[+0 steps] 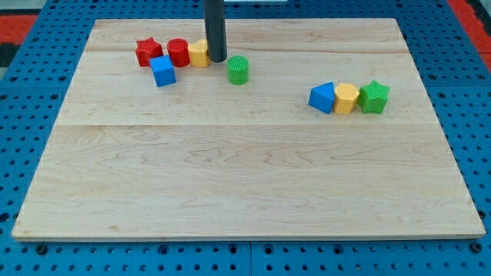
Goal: Move the green circle towards the blue triangle
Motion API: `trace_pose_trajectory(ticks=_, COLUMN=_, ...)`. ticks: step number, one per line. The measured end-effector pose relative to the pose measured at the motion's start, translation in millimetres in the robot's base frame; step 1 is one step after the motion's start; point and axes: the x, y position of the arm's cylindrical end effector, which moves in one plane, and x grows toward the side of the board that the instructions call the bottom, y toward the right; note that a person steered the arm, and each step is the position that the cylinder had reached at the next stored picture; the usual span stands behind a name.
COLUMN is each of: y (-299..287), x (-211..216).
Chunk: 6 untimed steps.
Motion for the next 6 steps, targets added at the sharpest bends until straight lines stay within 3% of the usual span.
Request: trace_pose_trajectory(ticks=6, y=67, x=66)
